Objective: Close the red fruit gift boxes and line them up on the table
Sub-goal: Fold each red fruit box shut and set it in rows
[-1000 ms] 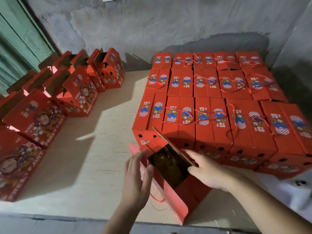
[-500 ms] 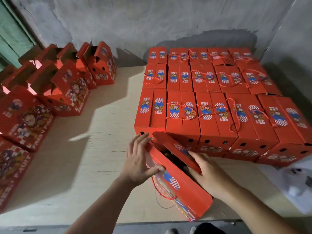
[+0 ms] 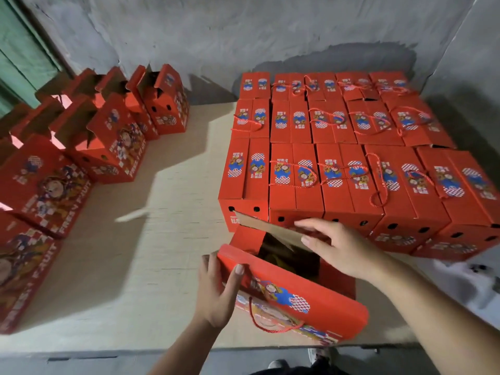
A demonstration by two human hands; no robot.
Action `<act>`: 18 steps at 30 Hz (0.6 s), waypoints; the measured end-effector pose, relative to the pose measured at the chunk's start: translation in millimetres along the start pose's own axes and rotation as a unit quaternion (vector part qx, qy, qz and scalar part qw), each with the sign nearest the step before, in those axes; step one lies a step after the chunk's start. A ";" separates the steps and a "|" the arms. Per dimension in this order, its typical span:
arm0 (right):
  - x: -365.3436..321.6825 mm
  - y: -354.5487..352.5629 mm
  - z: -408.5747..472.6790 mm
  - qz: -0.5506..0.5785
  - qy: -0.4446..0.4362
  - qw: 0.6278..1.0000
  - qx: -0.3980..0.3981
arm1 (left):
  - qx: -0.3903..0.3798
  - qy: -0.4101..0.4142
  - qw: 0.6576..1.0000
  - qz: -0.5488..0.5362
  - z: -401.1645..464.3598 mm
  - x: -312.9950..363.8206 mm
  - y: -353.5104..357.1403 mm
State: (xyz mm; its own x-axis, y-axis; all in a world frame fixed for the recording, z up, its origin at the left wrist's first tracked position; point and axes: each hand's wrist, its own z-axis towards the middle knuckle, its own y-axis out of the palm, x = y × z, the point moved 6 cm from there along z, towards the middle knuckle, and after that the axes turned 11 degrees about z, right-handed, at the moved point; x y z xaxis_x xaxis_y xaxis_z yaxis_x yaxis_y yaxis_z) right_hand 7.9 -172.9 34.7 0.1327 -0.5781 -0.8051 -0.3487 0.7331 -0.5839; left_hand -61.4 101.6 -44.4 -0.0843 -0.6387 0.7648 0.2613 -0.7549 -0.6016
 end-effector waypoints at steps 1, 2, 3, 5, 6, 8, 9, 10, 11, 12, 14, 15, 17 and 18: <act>-3.1 -4.7 2.1 -0.037 -0.014 0.999 -0.010 | -0.017 0.009 1.000 0.015 -1.4 2.1 -3.8; -6.0 -8.6 3.7 -0.085 -0.031 0.996 -0.010 | -0.038 0.031 0.998 0.029 -1.1 4.7 -7.8; -8.3 -11.9 5.0 -0.145 -0.045 0.988 -0.002 | -0.061 0.069 0.994 0.052 0.2 8.9 -10.8; -19.1 -17.6 4.3 -0.274 -0.070 0.956 0.076 | -0.108 0.161 0.973 0.124 0.8 16.6 -12.2; -29.8 -17.9 -0.4 -0.307 -0.093 0.937 0.136 | -0.127 0.189 0.962 0.149 1.1 18.5 -11.9; -56.9 -1.8 -22.3 -0.276 -0.184 0.918 0.219 | -0.151 0.203 0.955 0.153 3.3 19.8 -10.7; -67.1 14.8 -35.8 -0.239 -0.236 0.918 0.210 | -0.162 0.197 0.956 0.145 4.4 19.7 -9.0; -72.3 34.5 -48.9 -0.219 -0.271 0.920 0.178 | -0.168 0.190 0.958 0.137 4.3 19.5 -6.6; -72.3 53.5 -58.6 -0.220 -0.274 0.926 0.139 | -0.169 0.183 0.960 0.132 3.8 18.6 -4.6; -66.1 68.8 -64.7 -0.235 -0.250 0.933 0.106 | -0.167 0.172 0.963 0.126 3.4 16.7 -2.8; -46.0 84.0 -67.2 -0.280 -0.181 0.939 0.079 | -0.170 0.119 0.974 0.091 5.8 9.0 0.8; -37.6 86.1 -64.6 -0.300 -0.154 0.938 0.073 | -0.170 0.078 0.981 0.053 8.7 5.6 2.3; -27.3 87.8 -56.2 -0.321 -0.122 0.938 0.047 | -0.160 -0.002 0.987 -0.029 17.1 2.4 6.7; -22.3 89.4 -51.9 -0.323 -0.105 0.940 0.025 | -0.150 -0.021 0.988 -0.039 21.8 3.3 9.3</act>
State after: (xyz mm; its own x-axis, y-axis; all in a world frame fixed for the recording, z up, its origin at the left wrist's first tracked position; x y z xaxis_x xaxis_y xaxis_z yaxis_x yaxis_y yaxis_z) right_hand -74.3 -113.0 5.9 0.4843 -0.8286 -0.2807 -0.0895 0.2723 -0.9580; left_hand -38.2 95.7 -42.4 -0.0522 -0.5748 0.8167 -0.0423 -0.8158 -0.5768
